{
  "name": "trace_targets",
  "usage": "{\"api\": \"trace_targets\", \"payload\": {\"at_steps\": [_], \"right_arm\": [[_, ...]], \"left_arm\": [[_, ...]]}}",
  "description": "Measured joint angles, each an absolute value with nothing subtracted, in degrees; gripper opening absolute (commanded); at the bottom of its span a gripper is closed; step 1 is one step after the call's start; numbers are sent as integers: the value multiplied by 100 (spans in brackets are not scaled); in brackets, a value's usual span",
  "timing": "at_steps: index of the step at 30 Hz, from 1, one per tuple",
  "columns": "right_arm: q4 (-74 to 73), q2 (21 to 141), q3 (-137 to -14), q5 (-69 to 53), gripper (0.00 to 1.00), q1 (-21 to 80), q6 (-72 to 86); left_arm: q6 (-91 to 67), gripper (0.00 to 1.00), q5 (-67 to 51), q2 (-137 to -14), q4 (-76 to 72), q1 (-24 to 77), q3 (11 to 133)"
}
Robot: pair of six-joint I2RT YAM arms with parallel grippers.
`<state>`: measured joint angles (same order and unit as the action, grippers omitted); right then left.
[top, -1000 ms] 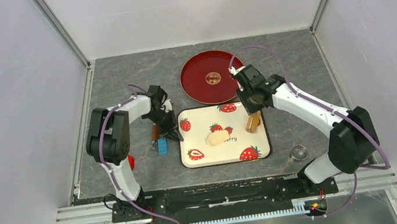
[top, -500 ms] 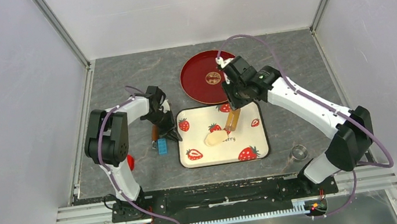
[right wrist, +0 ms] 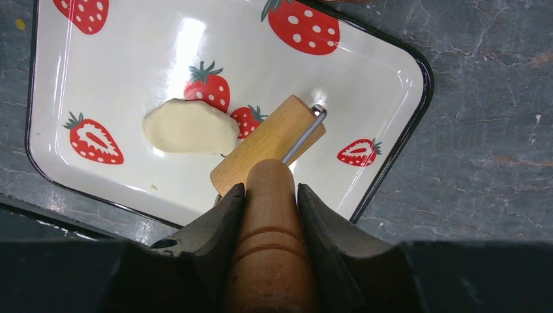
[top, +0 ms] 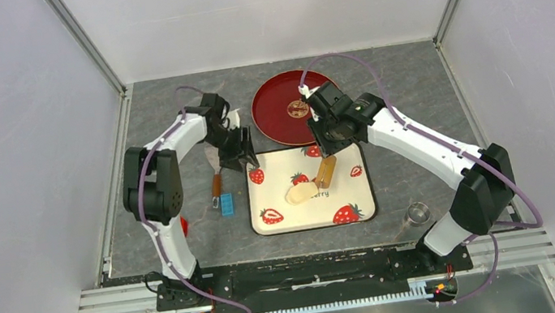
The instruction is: Roll out the dumpling wrappers from the dough
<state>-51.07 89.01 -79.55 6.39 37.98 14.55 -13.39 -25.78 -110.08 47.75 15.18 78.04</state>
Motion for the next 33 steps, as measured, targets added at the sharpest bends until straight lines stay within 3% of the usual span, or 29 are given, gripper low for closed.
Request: {"api": "trace_targets", "payload": {"at_steps": [10,16,22,31,33], "right_arm": [[-5140,8901,-7957,635,0,3798,1435],[-5146,8901,-7957,615,0,3798,1389],[-5153,8901,-7957,609,0,3798,1345],[-5148,8901,-7955,609,0,3798,1343],[-5144,8901,-7955,609,0,3798,1341]], "left_arm": [[-213,55,-2609,-12213,5054,1518,9126],[-16,23,-2753,-12359,5061,1518,9244],[30,2,-2775,-12396,5041,1507,9170],[-725,3,-2912,-11150,4329,1525,7177],[-987,16,-2838,-10744,4209,1553,6630]]}}
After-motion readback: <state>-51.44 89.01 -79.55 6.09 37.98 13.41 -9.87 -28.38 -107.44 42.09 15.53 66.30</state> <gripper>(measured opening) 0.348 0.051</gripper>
